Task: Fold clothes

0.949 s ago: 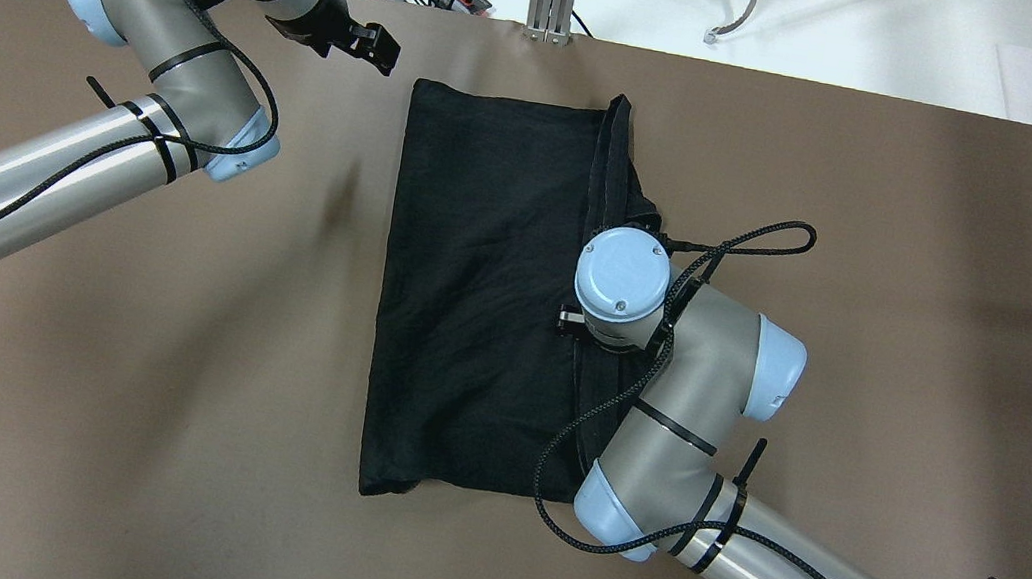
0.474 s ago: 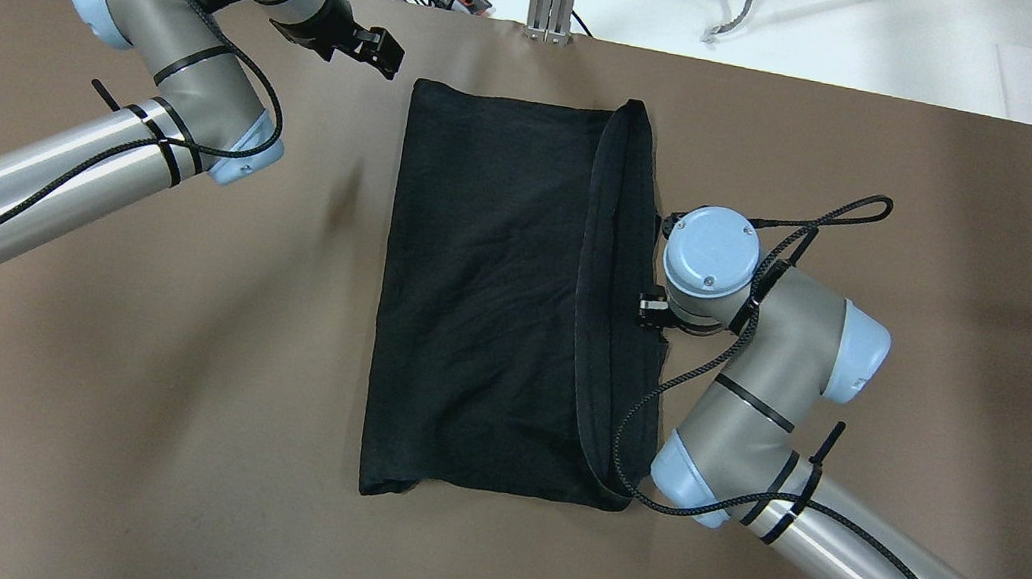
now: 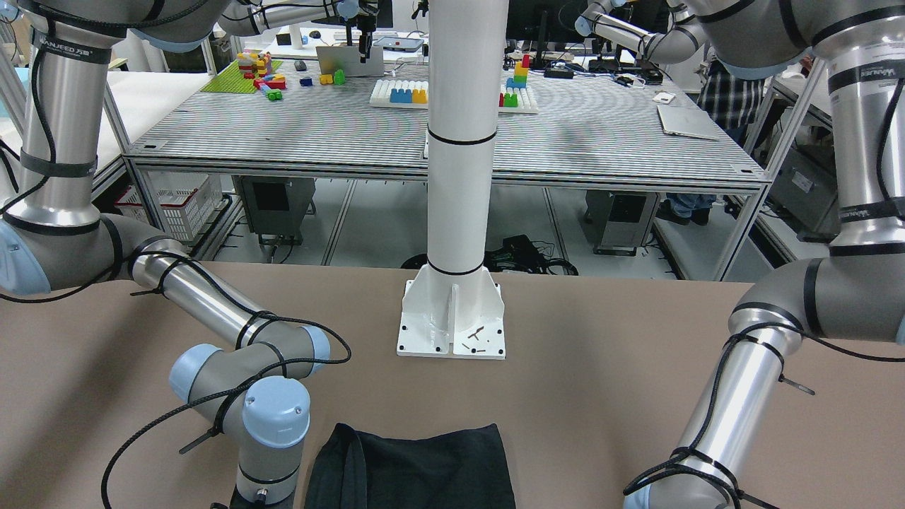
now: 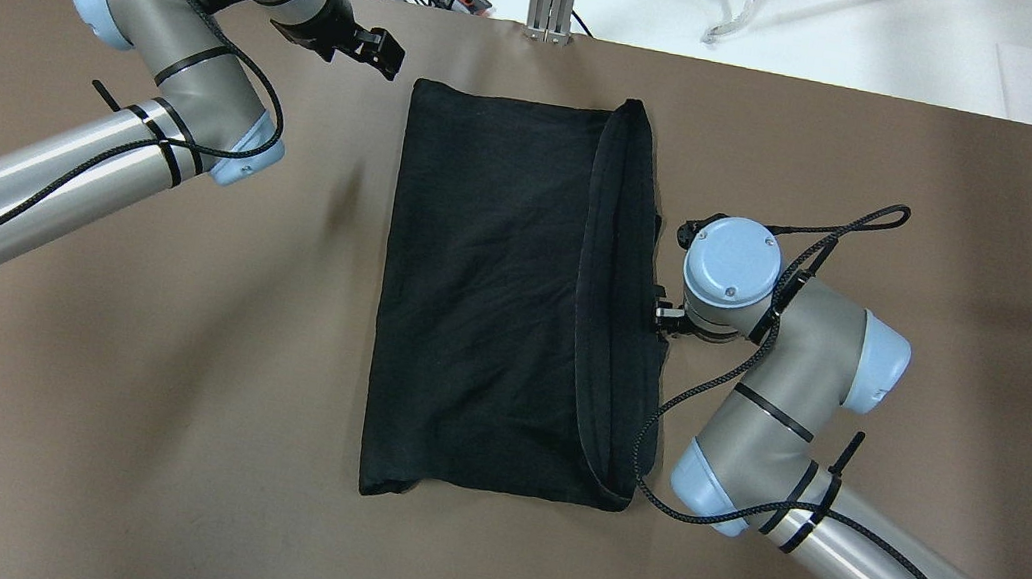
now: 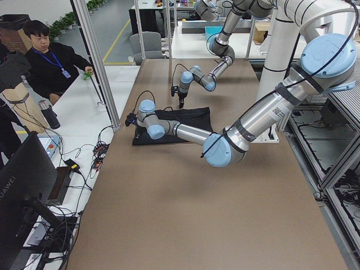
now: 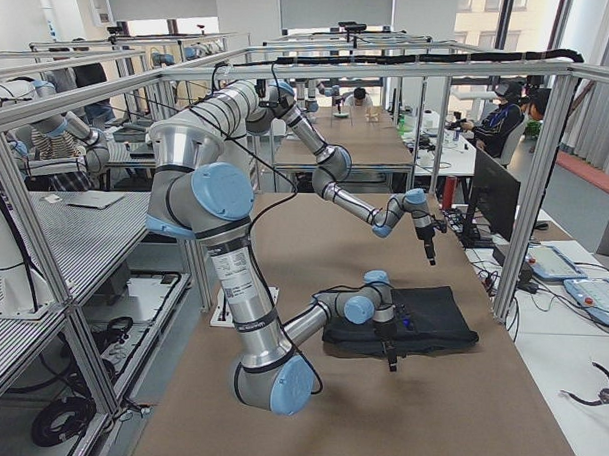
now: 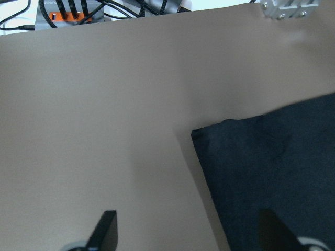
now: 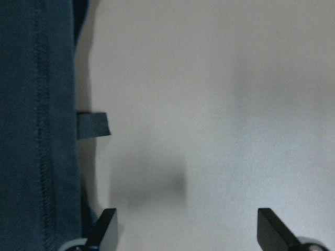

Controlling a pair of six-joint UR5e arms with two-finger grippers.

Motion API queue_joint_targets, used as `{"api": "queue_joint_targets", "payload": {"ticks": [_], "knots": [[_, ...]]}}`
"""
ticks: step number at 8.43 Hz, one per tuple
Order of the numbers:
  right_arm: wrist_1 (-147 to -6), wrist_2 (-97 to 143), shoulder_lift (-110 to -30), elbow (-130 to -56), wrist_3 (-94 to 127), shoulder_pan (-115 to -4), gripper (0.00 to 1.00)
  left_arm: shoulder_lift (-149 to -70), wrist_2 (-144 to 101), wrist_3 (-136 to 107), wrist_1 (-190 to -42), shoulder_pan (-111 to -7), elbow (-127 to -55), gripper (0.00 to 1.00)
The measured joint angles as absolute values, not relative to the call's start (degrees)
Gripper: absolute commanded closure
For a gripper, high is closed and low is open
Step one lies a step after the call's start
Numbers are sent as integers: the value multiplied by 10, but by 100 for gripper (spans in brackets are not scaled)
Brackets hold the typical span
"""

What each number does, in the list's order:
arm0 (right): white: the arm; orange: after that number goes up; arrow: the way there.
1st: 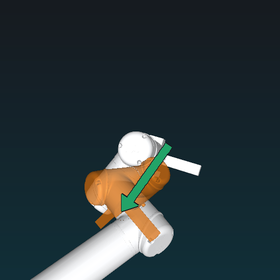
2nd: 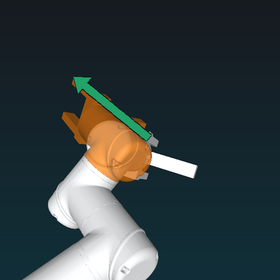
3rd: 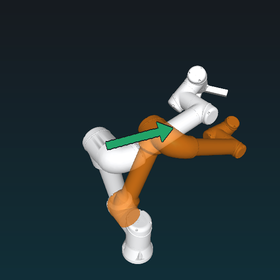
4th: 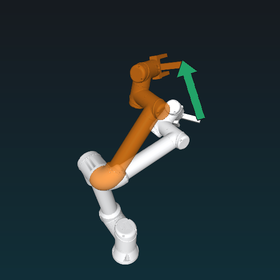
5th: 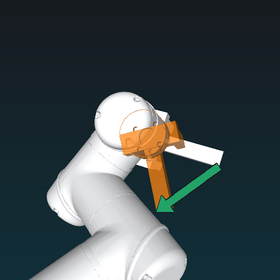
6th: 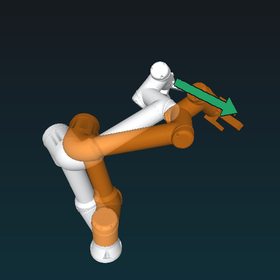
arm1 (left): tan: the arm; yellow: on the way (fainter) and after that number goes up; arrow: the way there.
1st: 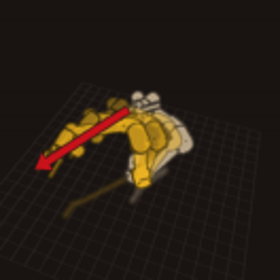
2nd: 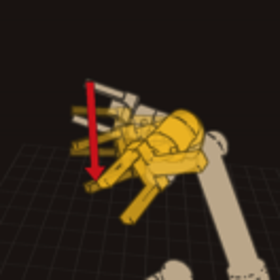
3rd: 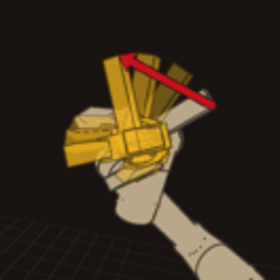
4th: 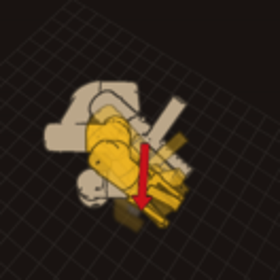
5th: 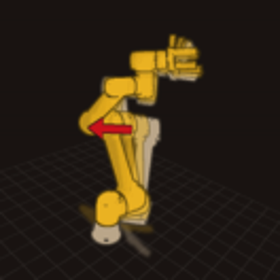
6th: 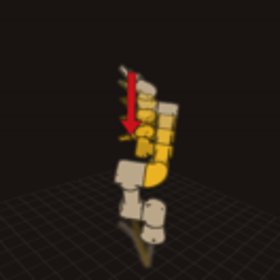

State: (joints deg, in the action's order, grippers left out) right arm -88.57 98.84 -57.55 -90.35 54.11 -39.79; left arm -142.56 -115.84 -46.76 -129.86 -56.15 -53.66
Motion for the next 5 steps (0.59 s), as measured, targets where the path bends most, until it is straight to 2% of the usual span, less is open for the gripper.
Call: {"api": "queue_joint_targets", "payload": {"ticks": [3, 5], "knots": [[-925, 1023, -567, -974, 545, -381, 7, -1424, -1159, -468, -1300, -561, -537, 6], [-935, 985, -561, -1005, 544, -327, 7, -1423, -1159, -468, -1301, -561, -537, 6]]}}
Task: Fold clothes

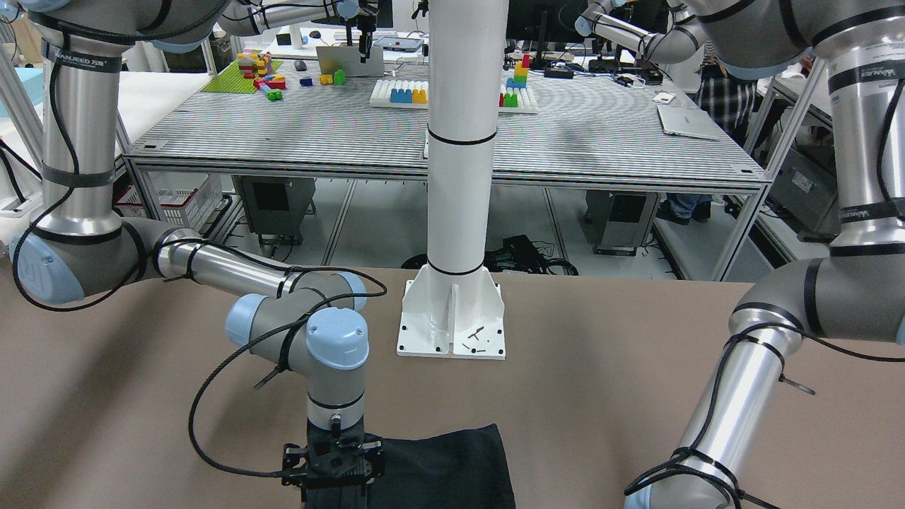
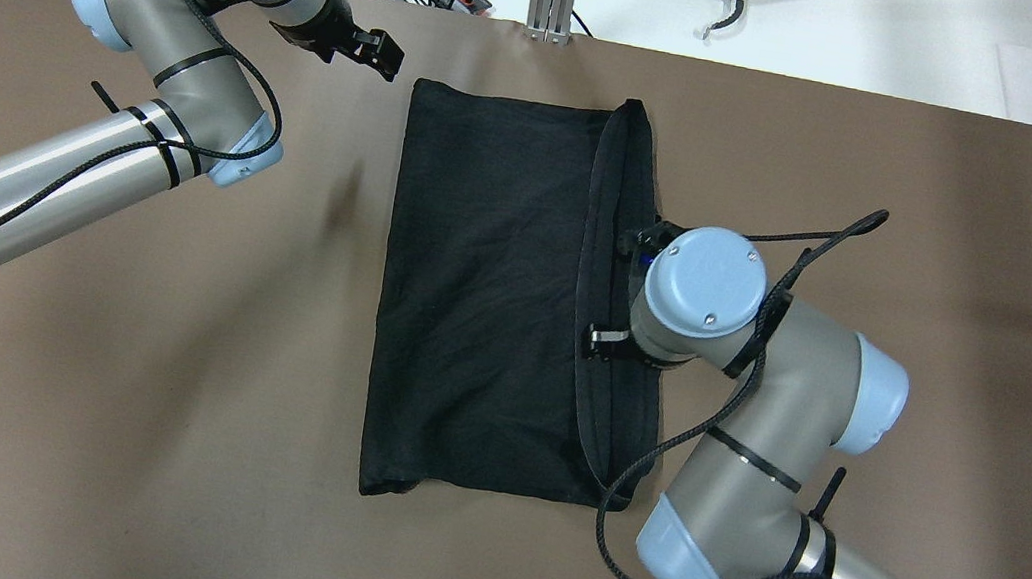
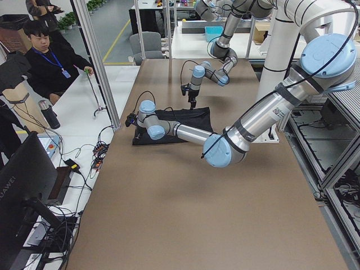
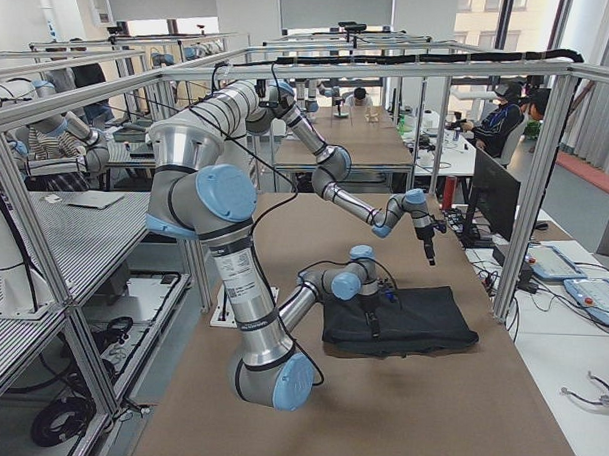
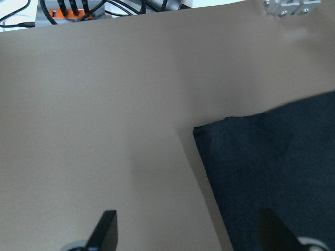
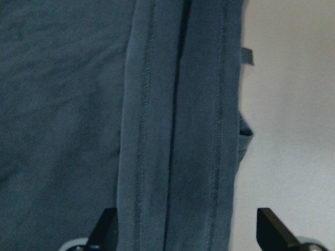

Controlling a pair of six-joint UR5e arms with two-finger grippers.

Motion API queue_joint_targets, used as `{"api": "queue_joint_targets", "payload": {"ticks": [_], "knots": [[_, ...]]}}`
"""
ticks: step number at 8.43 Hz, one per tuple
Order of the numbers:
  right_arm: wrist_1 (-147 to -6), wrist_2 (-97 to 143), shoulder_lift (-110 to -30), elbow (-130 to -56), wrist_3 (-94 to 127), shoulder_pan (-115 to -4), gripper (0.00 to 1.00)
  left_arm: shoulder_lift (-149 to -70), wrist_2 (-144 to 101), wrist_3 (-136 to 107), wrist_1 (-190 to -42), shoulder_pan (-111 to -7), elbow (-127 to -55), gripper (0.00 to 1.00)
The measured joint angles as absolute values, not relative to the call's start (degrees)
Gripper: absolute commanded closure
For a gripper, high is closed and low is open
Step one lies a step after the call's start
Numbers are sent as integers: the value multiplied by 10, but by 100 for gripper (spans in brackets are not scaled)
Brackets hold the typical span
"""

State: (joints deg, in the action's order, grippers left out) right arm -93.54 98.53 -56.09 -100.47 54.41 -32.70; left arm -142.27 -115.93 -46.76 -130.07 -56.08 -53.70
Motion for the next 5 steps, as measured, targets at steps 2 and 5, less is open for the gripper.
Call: {"api": "queue_joint_targets", "payload": {"ticks": [2, 5], "knots": [[-955, 940, -554, -1011, 519, -279, 9, -1422, -1159, -467, -1301, -559, -537, 6], [-962, 900, -553, -1009, 448, -244, 30, -1422, -1158, -464, -1300, -558, -536, 6]]}}
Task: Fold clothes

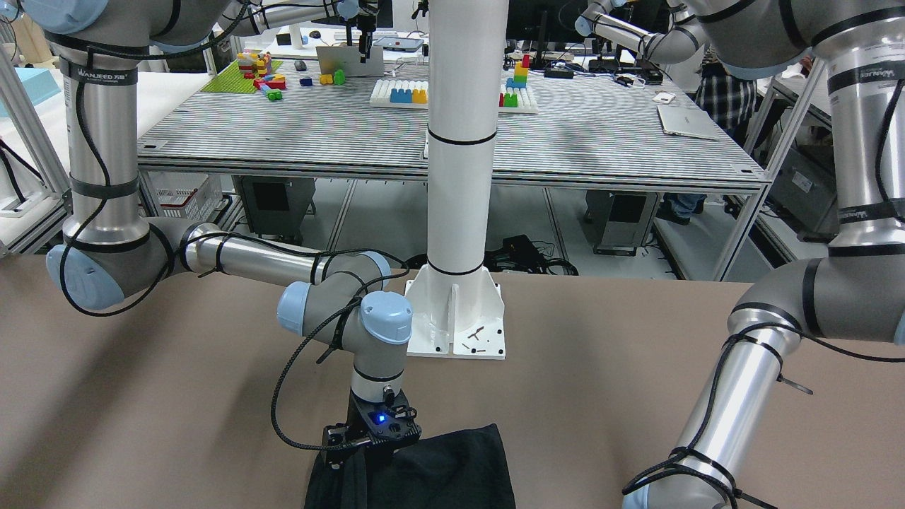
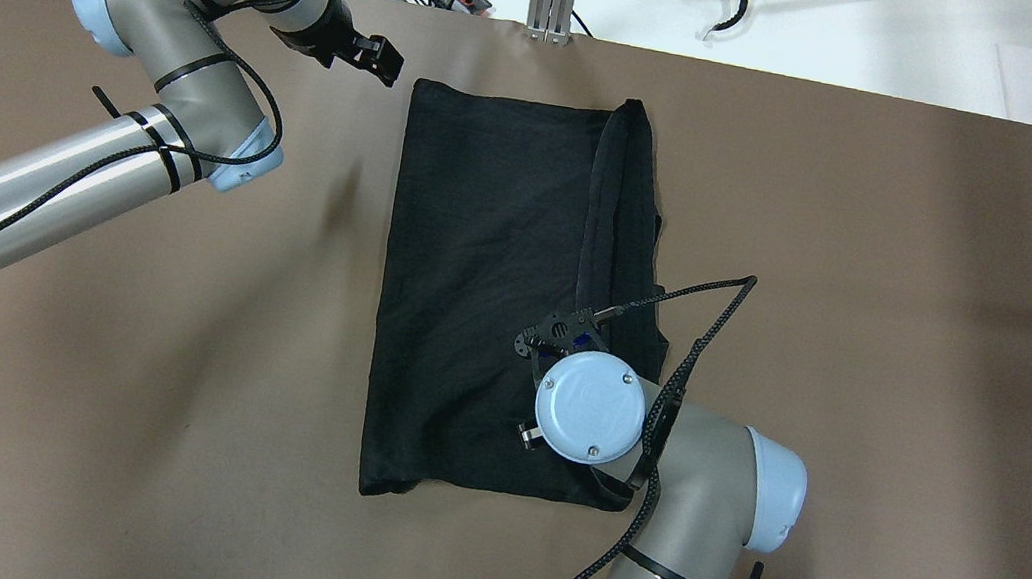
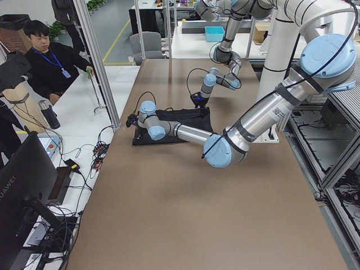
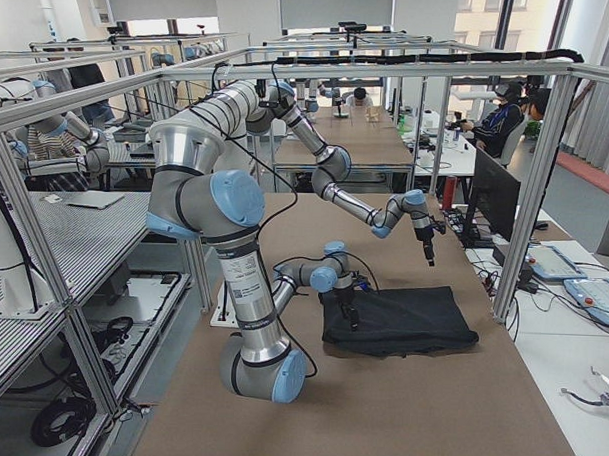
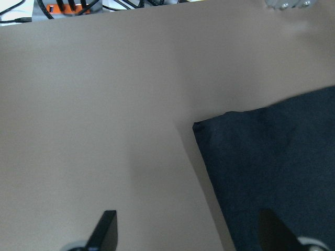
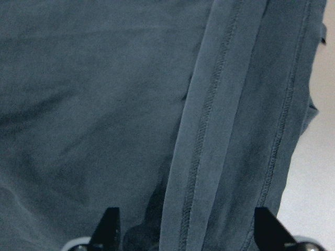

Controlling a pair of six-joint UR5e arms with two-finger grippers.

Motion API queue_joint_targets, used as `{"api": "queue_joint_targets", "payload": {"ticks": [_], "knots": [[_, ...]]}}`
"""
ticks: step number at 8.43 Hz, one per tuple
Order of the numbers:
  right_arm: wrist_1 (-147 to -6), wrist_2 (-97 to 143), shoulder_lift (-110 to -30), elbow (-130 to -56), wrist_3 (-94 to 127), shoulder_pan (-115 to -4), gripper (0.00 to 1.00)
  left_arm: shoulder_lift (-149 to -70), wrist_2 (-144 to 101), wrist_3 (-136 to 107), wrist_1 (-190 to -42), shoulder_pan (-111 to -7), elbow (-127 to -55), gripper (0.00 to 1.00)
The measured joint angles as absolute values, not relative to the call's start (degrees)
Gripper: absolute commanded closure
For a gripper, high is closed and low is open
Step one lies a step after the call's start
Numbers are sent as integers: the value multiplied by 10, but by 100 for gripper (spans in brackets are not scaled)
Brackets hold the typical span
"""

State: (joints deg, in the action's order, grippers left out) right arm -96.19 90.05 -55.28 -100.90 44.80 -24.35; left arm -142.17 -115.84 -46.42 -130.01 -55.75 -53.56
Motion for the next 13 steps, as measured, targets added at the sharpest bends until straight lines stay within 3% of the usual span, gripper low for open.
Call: {"api": "queue_joint_targets", "payload": {"ticks": [2, 6, 8, 11, 13], "knots": [[-962, 887, -557, -1007, 432, -235, 50, -1421, -1158, -464, -1300, -557, -535, 6], [-962, 877, -560, -1008, 419, -230, 62, -1419, -1159, -464, -1300, -557, -536, 6], [-962, 877, -561, -1010, 418, -229, 72, -1417, -1159, -464, -1300, -556, -537, 6], [-960, 878, -564, -1011, 418, -230, 99, -1415, -1159, -463, -1301, -556, -537, 6], [-959, 878, -565, -1013, 419, -231, 100, -1414, -1159, -463, -1301, -554, -537, 6]]}}
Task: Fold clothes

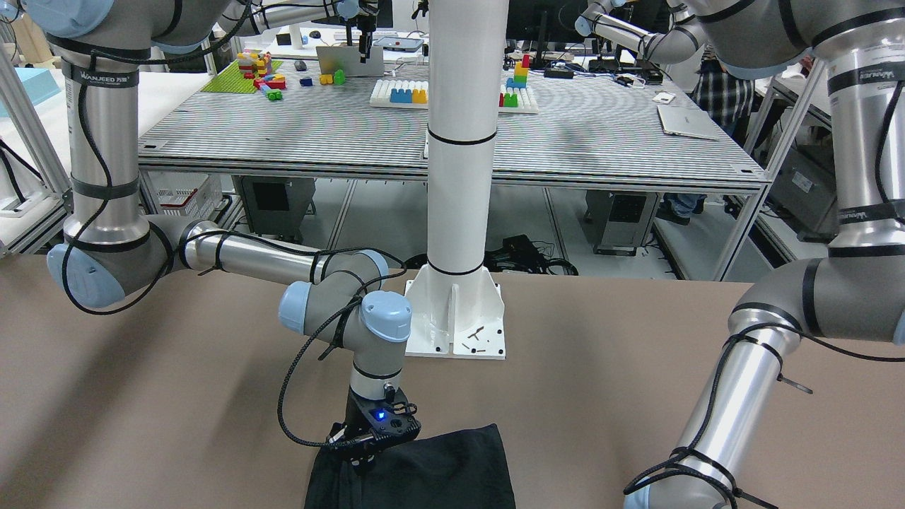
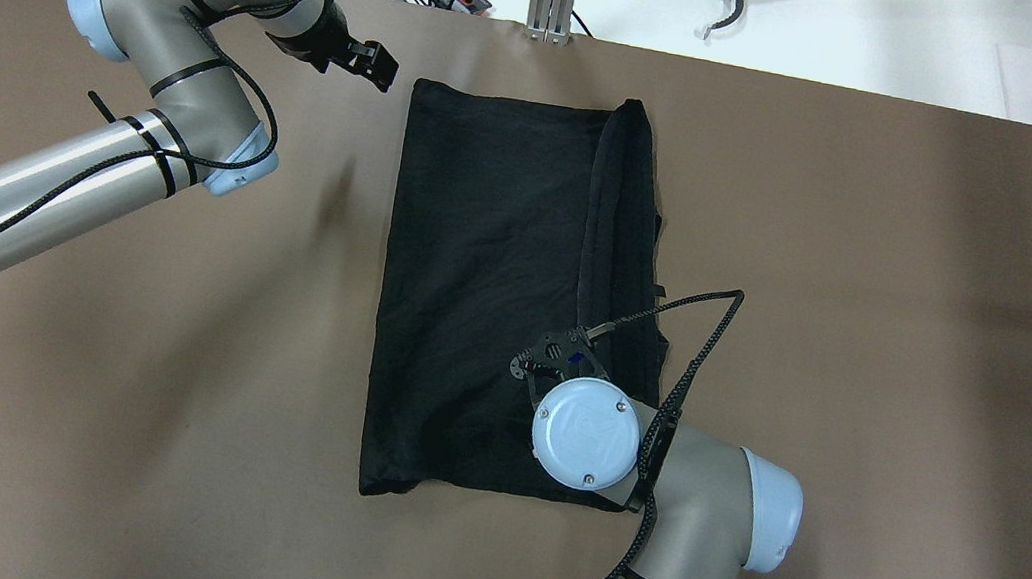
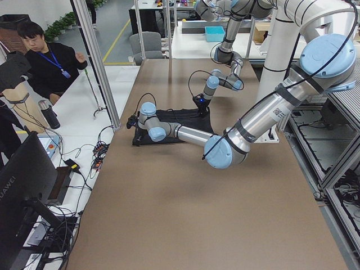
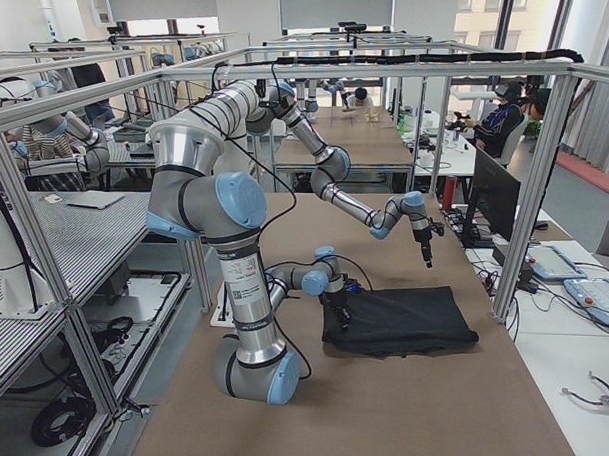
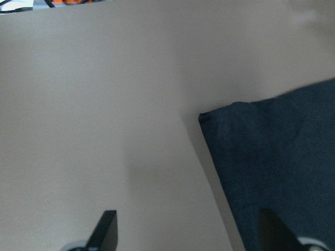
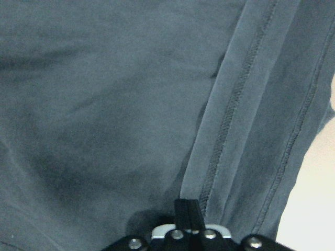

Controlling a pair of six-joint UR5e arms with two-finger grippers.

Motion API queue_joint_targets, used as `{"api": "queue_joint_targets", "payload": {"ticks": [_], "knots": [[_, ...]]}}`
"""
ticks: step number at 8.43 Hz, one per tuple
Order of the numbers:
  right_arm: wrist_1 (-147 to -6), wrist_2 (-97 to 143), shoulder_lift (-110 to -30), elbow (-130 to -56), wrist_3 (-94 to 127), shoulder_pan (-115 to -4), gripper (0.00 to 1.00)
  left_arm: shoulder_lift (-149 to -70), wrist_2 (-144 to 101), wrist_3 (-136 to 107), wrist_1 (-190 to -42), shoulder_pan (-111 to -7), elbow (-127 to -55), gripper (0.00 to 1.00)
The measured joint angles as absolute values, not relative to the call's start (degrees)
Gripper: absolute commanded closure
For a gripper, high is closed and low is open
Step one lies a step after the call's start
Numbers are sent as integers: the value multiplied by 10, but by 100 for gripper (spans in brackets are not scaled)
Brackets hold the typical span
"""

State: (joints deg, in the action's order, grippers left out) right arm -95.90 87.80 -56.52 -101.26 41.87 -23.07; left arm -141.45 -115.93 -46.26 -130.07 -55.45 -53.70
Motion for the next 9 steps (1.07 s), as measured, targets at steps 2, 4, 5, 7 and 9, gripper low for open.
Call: {"api": "queue_joint_targets", "payload": {"ticks": [2, 4, 5, 7, 9], "knots": [[-959, 878, -577, -1027, 419, -232, 100, -1414, -1159, -462, -1301, -553, -537, 6], [-959, 879, -618, -1066, 419, -233, 100, -1414, -1159, -463, -1302, -553, -538, 6], [-959, 880, -642, -1085, 419, -234, 100, -1414, -1159, -464, -1302, -553, -539, 6], [-957, 879, -682, -1108, 423, -233, 50, -1410, -1159, -466, -1302, -553, -545, 6], [-953, 879, -693, -1111, 429, -233, 34, -1406, -1159, -467, -1303, -553, -550, 6]]}}
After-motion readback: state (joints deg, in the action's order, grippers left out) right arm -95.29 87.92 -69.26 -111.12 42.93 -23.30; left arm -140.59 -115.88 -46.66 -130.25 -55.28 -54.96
